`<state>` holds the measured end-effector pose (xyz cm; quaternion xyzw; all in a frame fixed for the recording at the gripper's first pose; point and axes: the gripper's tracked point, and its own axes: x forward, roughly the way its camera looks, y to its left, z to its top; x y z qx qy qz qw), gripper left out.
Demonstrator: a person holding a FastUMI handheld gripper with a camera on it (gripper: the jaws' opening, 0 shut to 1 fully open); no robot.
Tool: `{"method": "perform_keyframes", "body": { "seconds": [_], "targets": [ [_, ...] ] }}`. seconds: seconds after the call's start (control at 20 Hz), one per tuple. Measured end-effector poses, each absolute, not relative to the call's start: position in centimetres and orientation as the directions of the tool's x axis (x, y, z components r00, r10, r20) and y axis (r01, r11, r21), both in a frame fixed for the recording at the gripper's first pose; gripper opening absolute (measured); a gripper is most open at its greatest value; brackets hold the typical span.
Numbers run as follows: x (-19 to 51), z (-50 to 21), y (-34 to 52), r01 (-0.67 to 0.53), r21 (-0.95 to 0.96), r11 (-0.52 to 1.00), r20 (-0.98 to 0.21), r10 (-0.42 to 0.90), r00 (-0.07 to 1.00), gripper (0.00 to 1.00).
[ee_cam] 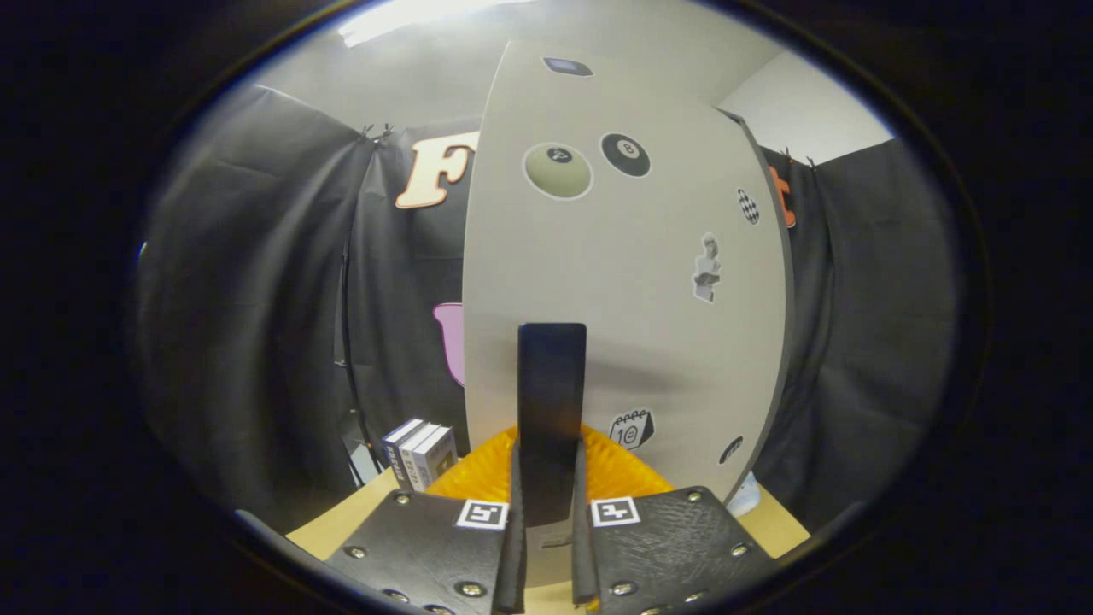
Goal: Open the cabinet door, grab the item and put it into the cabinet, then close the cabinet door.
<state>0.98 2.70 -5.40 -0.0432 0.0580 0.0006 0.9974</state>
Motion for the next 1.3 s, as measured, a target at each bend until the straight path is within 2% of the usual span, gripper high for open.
{"method": "perform_keyframes", "body": {
  "seconds": [1.3],
  "targets": [
    [-8.0,-3.7,-4.3,0.081,-0.037,0.996,-0.167,-0.086,0.982,0.21]
  ]
}}
